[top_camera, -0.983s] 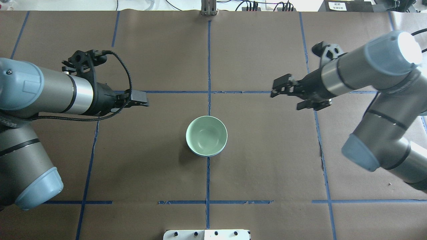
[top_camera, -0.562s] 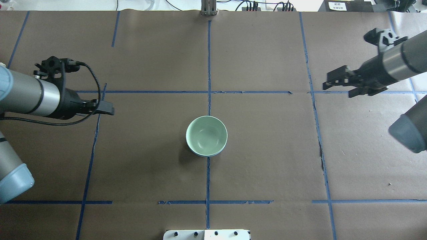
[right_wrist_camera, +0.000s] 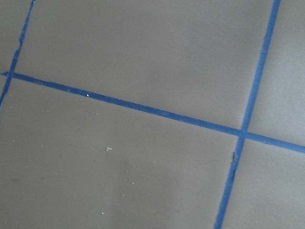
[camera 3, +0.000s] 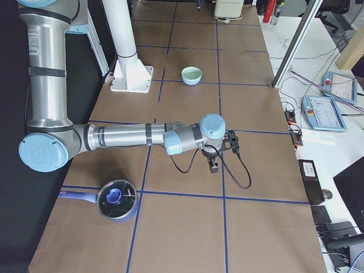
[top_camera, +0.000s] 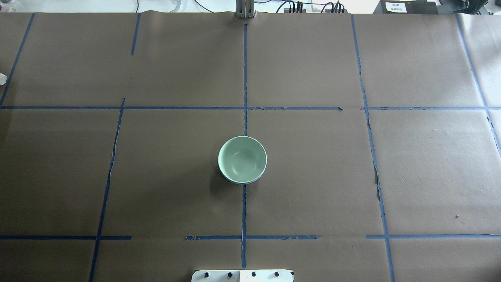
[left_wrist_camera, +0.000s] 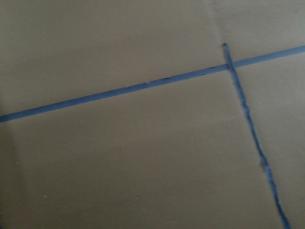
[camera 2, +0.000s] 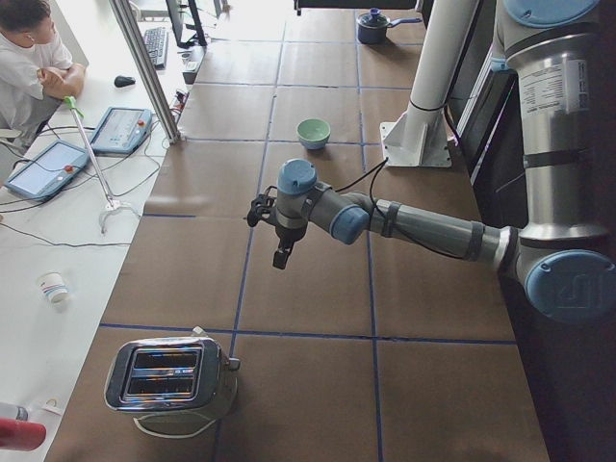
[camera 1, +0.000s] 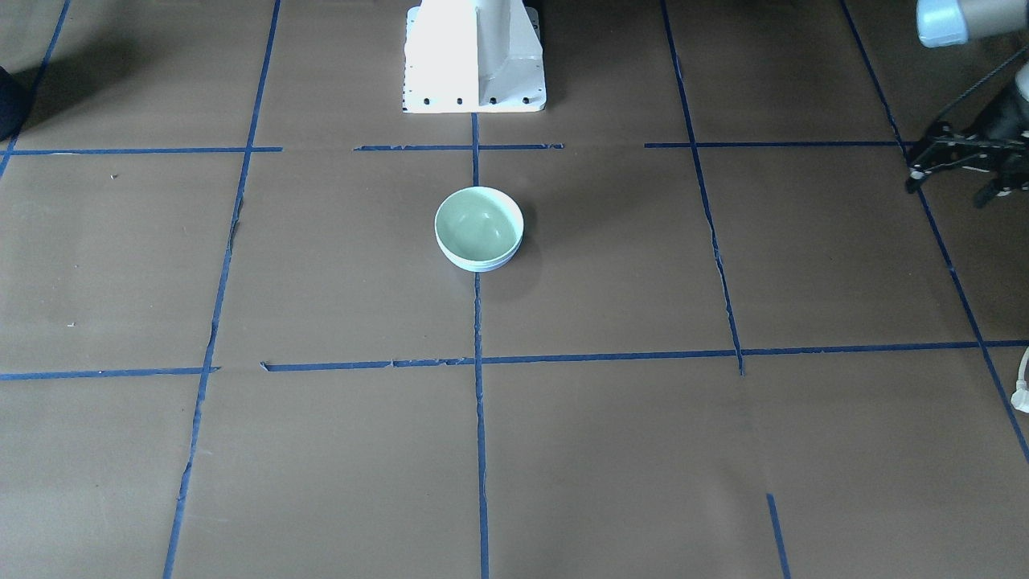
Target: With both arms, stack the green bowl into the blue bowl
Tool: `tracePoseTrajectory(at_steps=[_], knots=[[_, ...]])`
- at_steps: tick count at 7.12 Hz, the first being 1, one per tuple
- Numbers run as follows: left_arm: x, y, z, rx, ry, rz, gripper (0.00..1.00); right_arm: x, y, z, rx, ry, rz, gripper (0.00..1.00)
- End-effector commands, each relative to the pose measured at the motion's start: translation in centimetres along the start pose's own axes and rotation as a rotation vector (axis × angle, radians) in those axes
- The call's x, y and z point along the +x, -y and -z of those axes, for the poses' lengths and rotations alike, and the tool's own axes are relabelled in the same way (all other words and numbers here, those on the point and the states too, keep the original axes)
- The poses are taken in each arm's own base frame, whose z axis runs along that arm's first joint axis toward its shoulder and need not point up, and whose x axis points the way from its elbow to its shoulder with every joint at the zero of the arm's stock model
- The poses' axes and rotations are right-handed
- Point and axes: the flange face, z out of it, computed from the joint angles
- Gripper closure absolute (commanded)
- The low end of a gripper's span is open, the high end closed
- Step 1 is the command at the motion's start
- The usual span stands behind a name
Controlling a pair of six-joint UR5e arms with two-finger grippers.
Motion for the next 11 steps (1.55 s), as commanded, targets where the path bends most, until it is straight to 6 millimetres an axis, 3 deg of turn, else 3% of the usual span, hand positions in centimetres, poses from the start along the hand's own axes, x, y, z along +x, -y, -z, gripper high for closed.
tracePoseTrajectory(at_steps=[1, 3, 4, 5, 6, 9, 10, 11], knots=[[-6.1, -1.4, 4.3, -0.027, -0.025, 0.03, 0.0, 3.6, -1.4, 3.2, -0.066, -0.046, 0.08, 0.0], [-7.3, -1.7, 4.8, -0.048, -0.017, 0.076, 0.0, 4.4, -1.4, 4.8, -0.08, -0.061, 0.05, 0.0], [-7.5, -2.8, 4.5, -0.059, -0.02, 0.09, 0.0, 4.5, -1.4, 5.1, -0.083, -0.084, 0.049, 0.0], [-7.7, -3.9, 4.2, -0.077, -0.022, 0.118, 0.0, 3.5, -0.9, 5.4, -0.106, -0.083, 0.037, 0.0], [-7.4, -3.2, 4.4, -0.073, -0.021, 0.115, 0.0, 2.7, 1.4, 7.1, -0.118, -0.1, 0.023, 0.0], [-7.3, -3.5, 4.5, -0.076, -0.031, 0.121, 0.0, 2.2, -0.7, 7.1, -0.113, -0.092, 0.005, 0.0], [-7.3, -3.4, 4.3, -0.079, -0.029, 0.119, 0.0, 2.2, -2.5, 6.6, -0.124, -0.091, -0.004, 0.0], [-7.5, -3.0, 4.1, -0.081, -0.028, 0.122, 0.0, 1.7, -2.4, 5.7, -0.144, -0.087, 0.007, 0.0]])
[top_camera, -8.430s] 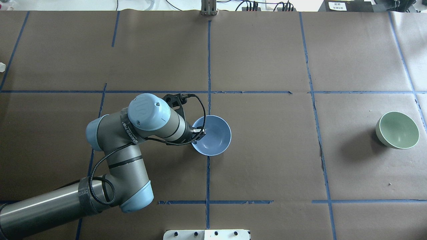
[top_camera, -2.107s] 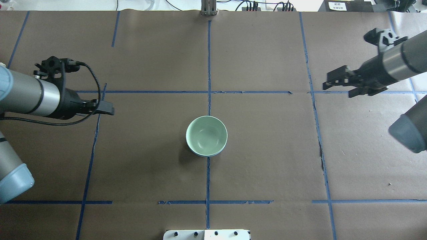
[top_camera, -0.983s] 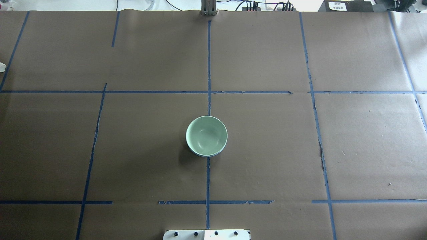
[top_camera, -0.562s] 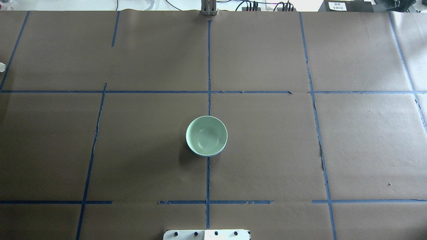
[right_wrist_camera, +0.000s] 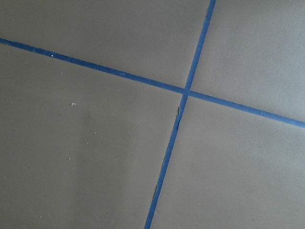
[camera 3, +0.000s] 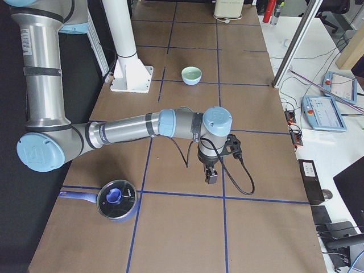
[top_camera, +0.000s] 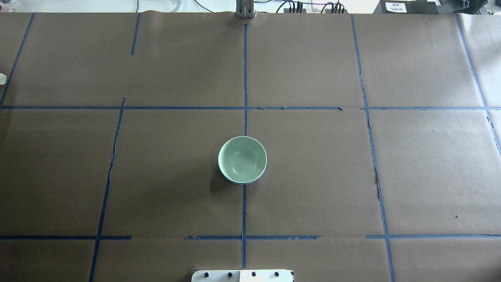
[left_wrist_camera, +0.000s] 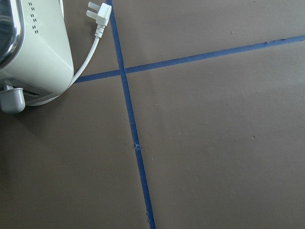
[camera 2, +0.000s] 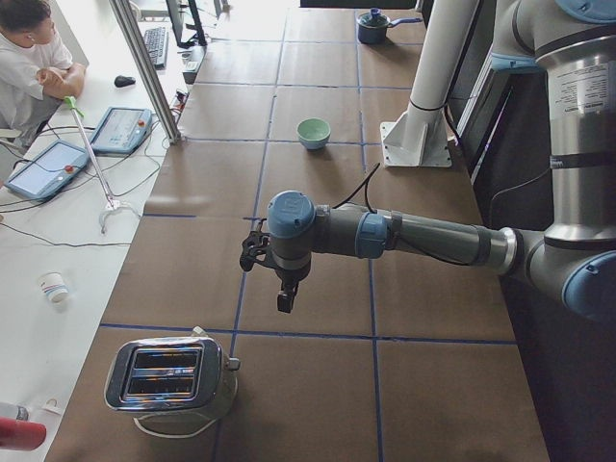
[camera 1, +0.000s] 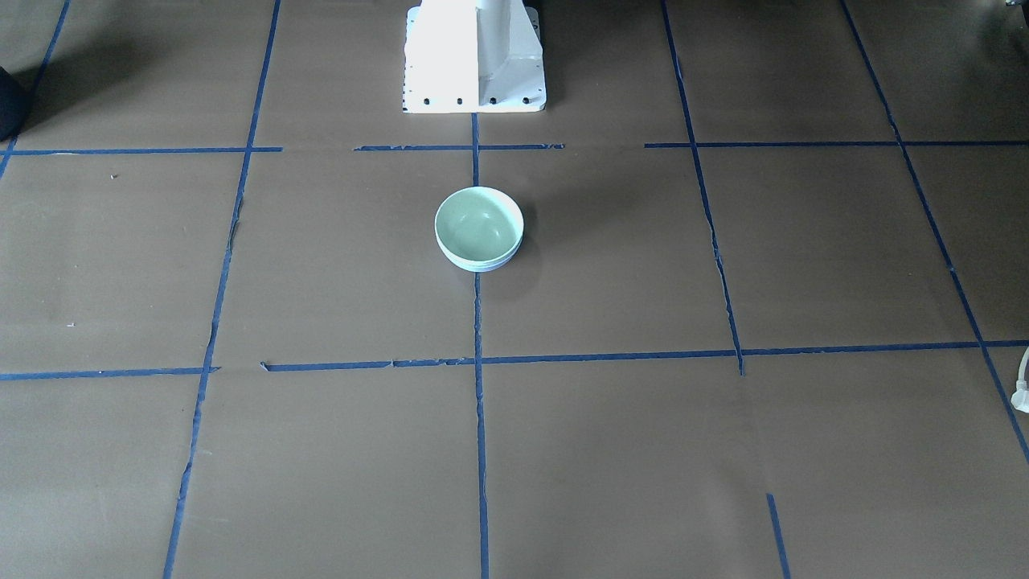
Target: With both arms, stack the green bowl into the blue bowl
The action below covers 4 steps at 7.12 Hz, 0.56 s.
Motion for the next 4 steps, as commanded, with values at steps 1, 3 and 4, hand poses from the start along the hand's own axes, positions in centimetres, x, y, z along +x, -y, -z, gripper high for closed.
tracePoseTrajectory(at_steps=[1, 3, 4], knots=[[-0.4, 1.0, -0.4, -0.006, 0.002, 0.004, 0.0, -0.9, -0.4, -1.9, -0.041, 0.003, 0.021, 0.0], [-0.5, 0.9, -0.6, -0.011, -0.002, 0.009, 0.0, -0.9, -1.0, -3.0, -0.064, 0.005, 0.024, 0.0], [-0.4, 0.4, -0.5, -0.027, -0.007, 0.031, 0.0, -1.0, -1.0, -3.7, -0.081, 0.0, 0.026, 0.0]])
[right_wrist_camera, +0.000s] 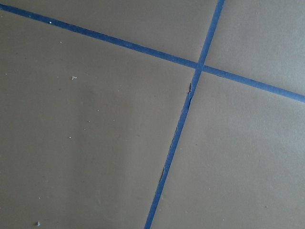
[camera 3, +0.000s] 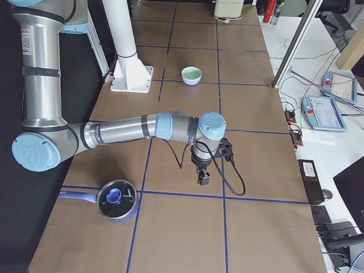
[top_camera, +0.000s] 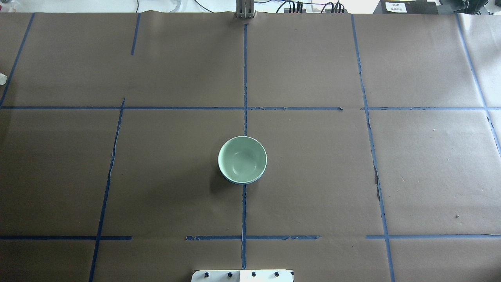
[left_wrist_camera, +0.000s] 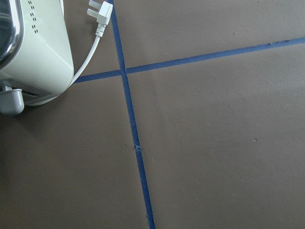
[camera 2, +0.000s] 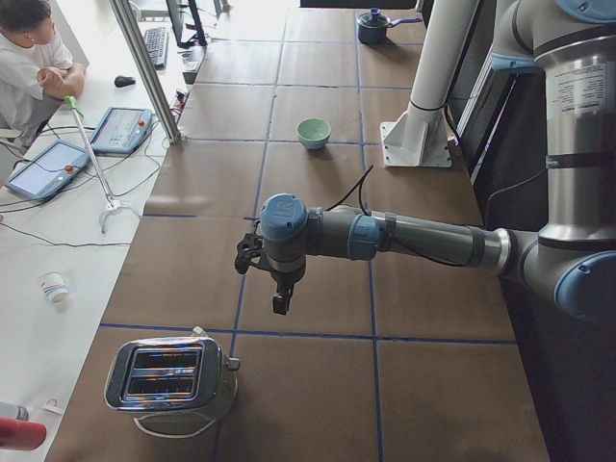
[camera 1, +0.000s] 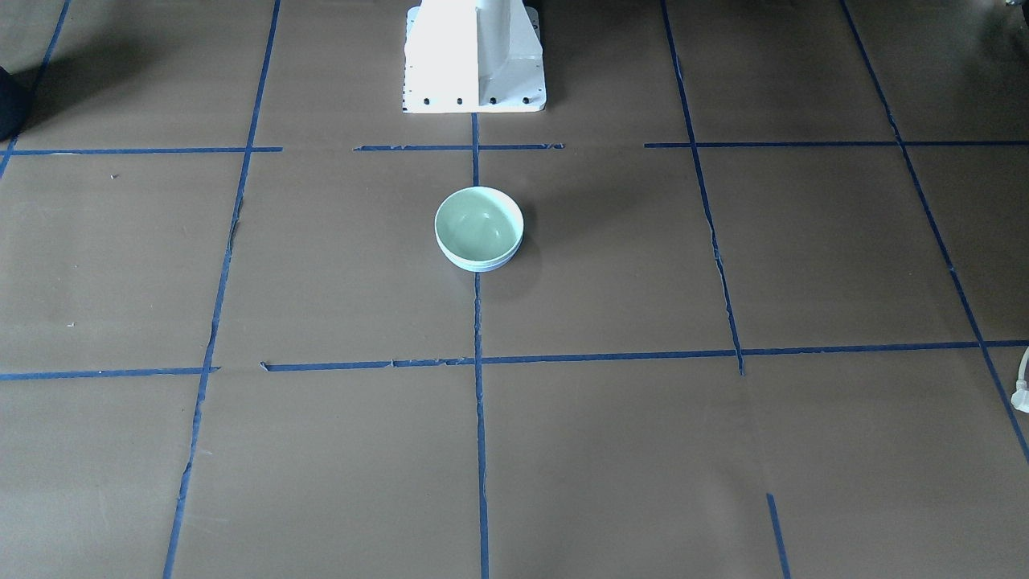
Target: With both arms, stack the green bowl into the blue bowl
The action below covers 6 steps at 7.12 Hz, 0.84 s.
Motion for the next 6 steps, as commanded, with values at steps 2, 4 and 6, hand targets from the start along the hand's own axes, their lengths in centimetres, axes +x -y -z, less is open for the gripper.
tracePoseTrajectory(at_steps=[2, 4, 6], knots=[[0.5, -0.3, 0.8, -0.045, -0.011, 0.059, 0.0, 0.5, -0.5, -1.6, -0.033, 0.01, -0.017, 0.0], [0.2, -0.7, 0.7, -0.046, -0.011, 0.063, 0.0, 0.9, -0.5, -2.6, -0.051, 0.016, -0.022, 0.0], [0.7, -1.0, 1.8, -0.015, 0.01, 0.034, 0.0, 0.9, -0.3, -2.6, -0.052, 0.017, -0.02, 0.0]])
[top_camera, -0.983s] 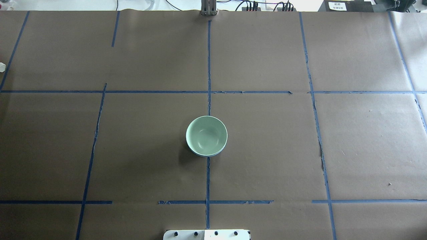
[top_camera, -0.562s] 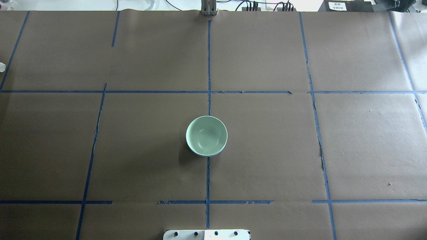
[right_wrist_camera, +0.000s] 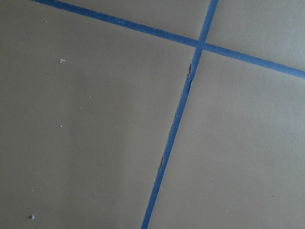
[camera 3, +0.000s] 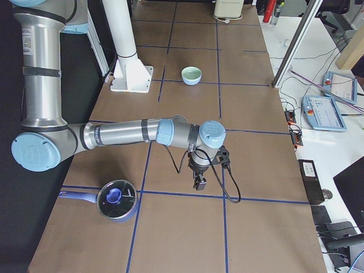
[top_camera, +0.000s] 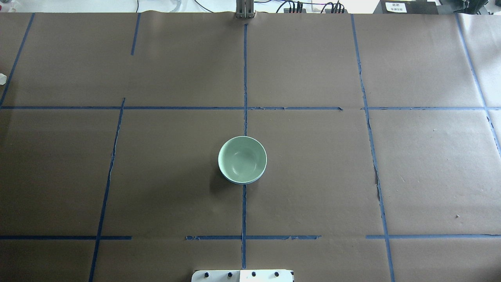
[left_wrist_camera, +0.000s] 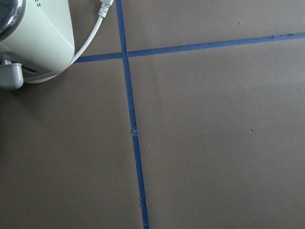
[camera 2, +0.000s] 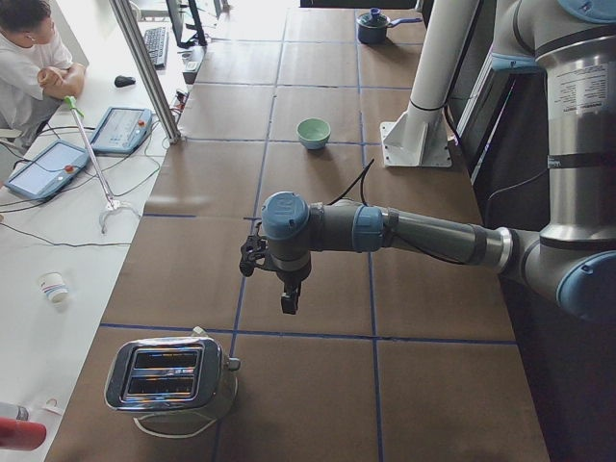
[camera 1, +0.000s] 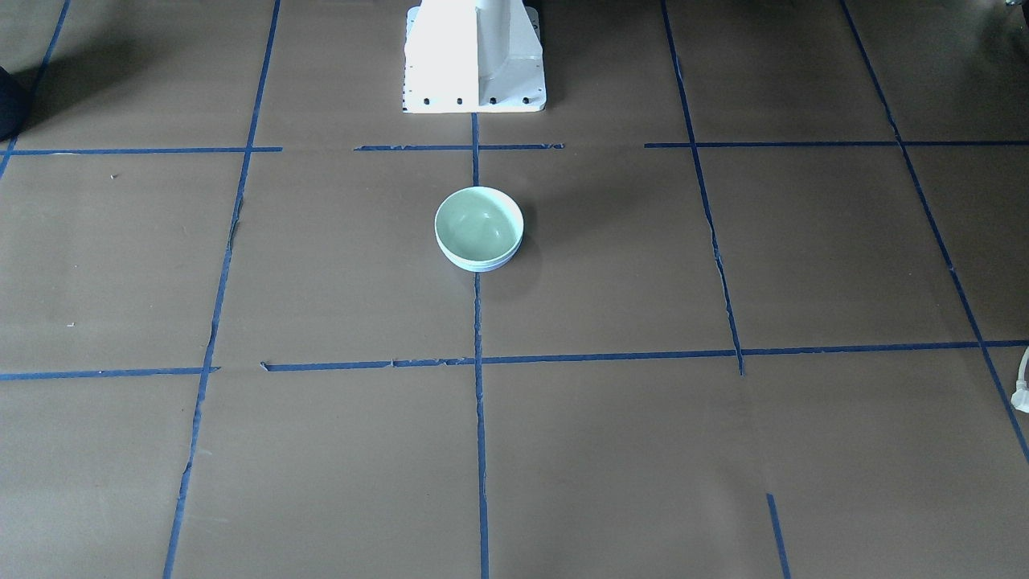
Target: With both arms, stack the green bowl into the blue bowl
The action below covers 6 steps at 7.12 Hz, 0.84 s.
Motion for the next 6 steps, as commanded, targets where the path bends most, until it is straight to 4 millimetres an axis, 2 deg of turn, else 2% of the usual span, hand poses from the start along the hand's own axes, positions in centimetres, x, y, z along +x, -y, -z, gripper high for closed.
tracePoseTrajectory(at_steps=[1, 4, 6], knots=[[0.37, -0.43, 0.69, 0.014, 0.022, -0.009, 0.0, -0.04, 0.19, 0.11, 0.002, -0.001, 0.003, 0.0], [0.72, -0.14, 1.01, 0.032, 0.021, -0.028, 0.0, -0.34, 0.45, 0.49, 0.009, -0.003, 0.011, 0.0], [-0.03, 0.17, 0.58, 0.022, 0.062, -0.025, 0.0, -0.52, 0.55, 0.71, 0.014, -0.005, 0.013, 0.0]])
